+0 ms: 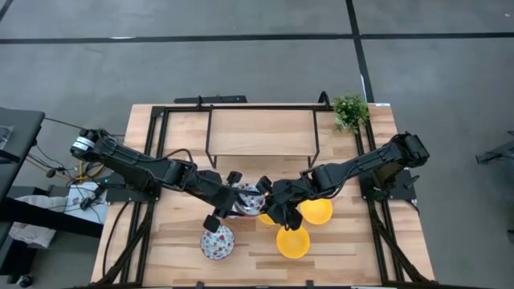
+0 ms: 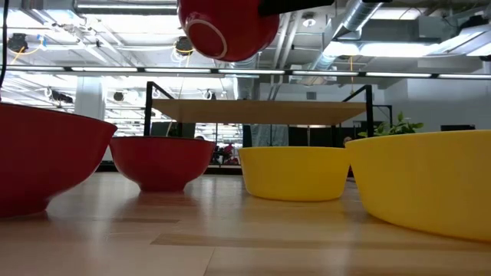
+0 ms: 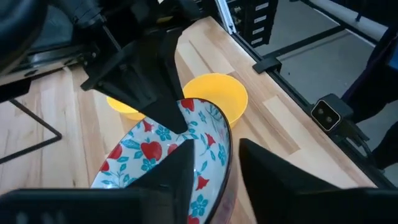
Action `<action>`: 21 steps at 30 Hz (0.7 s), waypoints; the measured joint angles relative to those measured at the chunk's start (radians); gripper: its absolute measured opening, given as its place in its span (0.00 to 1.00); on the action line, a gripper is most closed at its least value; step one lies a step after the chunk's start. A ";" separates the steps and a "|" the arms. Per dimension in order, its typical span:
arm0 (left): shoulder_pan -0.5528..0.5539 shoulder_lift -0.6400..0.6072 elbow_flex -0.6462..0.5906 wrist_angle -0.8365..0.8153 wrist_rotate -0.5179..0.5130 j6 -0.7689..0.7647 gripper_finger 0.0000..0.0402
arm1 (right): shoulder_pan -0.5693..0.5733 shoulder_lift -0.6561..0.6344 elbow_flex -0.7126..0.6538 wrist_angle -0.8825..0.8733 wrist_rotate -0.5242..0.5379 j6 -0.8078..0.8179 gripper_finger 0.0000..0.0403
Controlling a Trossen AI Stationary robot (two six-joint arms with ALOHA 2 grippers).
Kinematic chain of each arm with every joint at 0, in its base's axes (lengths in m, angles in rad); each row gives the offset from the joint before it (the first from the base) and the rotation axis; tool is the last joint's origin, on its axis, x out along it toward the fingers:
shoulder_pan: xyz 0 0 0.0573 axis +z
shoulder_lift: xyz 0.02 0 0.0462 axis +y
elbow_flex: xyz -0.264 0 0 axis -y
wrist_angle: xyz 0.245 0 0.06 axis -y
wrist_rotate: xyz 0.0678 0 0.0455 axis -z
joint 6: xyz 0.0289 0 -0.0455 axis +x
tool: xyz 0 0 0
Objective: Pick & Place Mini bowls
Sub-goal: Put the top left red patterned bowl on the shelf
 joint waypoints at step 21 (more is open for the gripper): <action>-0.004 -0.122 -0.001 -0.002 -0.128 -0.068 0.54 | 0.000 -0.005 0.017 -0.101 0.019 0.044 0.00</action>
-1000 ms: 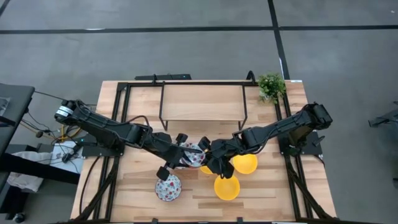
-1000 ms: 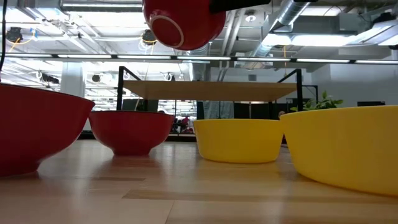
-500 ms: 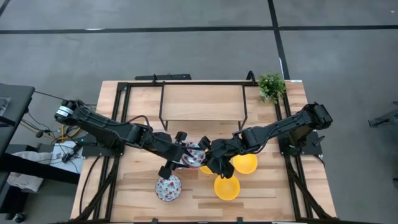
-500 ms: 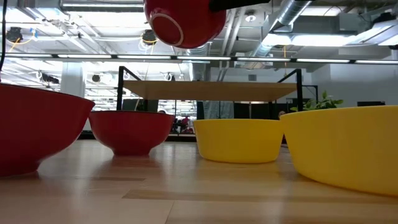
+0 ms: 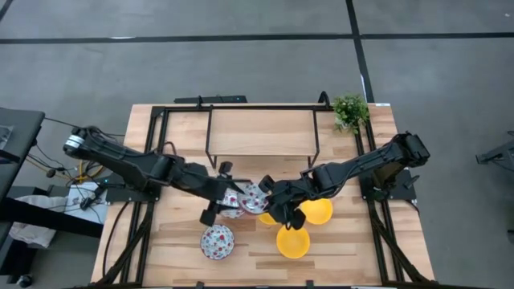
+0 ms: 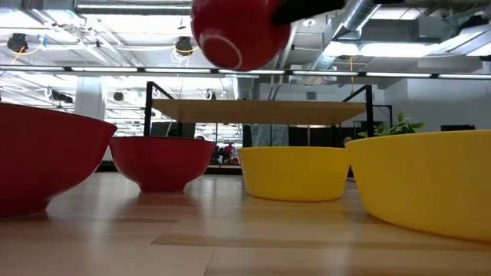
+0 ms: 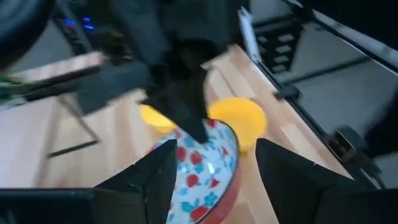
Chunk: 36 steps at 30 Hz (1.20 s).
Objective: Pick & Place Mini bowls
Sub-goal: Put the top left red patterned bowl on the shelf
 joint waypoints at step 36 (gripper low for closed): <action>0.001 -0.278 0.001 0.002 -0.236 -0.064 0.53 | -0.327 0.000 0.404 -0.649 0.084 0.084 0.00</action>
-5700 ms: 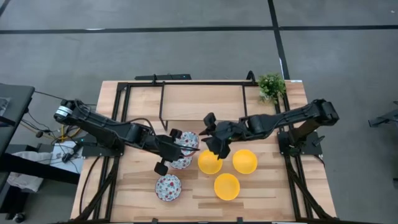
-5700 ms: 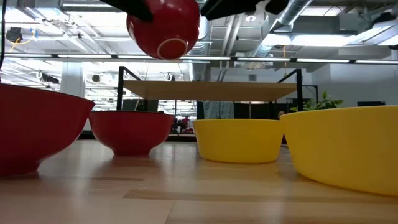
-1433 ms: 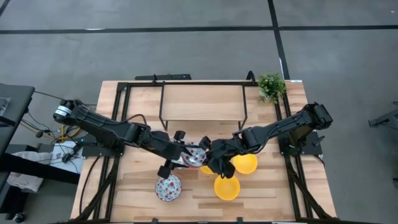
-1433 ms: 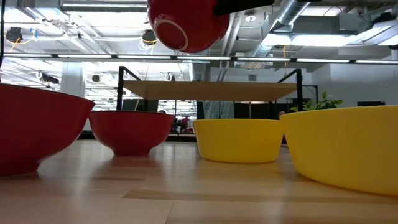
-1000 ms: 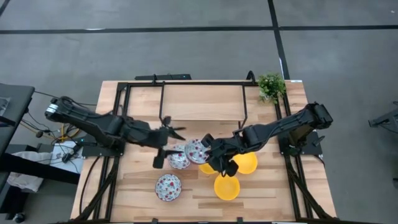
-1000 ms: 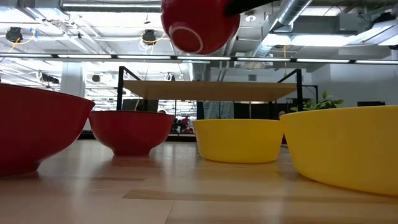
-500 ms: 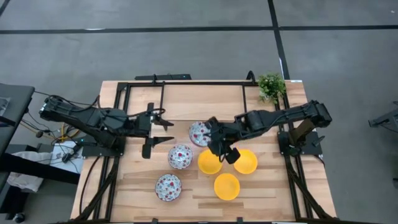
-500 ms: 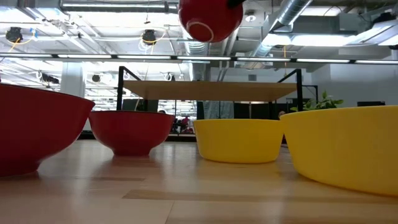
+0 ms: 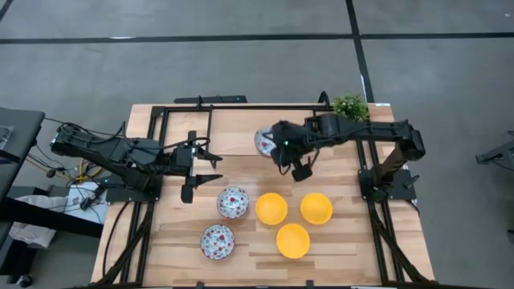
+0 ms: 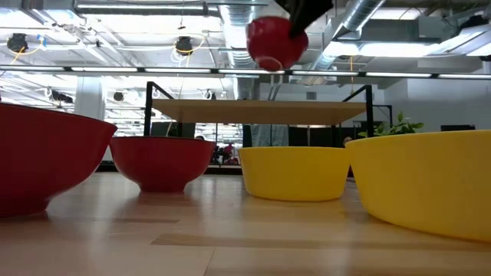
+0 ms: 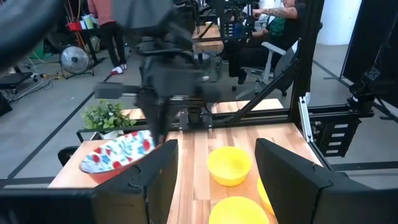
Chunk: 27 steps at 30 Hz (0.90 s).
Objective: Pick & Place Mini bowls
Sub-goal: Put the top left red patterned bowl on the shelf
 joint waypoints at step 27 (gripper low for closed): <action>0.001 0.001 0.000 0.000 0.000 -0.003 0.53 | -0.297 0.001 -0.044 -0.093 0.059 0.018 0.00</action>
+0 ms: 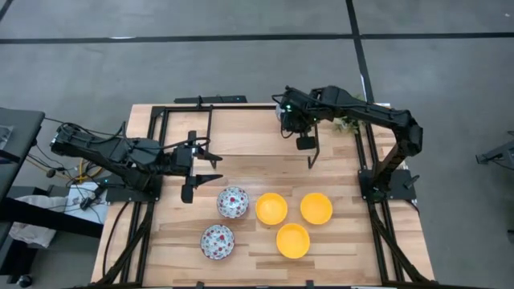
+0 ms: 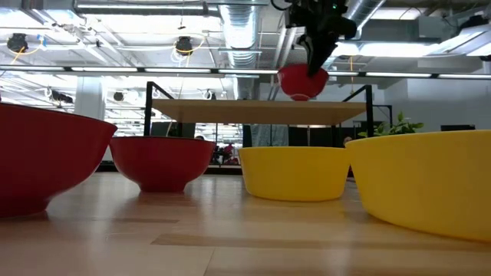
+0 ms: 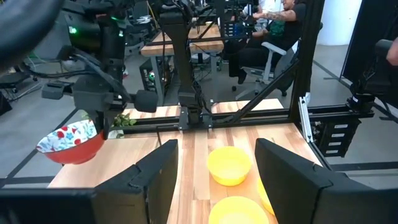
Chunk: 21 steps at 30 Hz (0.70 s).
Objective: Pick & Place Mini bowls
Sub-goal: Put the top left red patterned bowl on the shelf
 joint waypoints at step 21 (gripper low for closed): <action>0.000 0.000 0.000 0.000 0.000 -0.001 0.53 | 0.046 0.019 -0.027 -0.039 0.041 0.055 0.00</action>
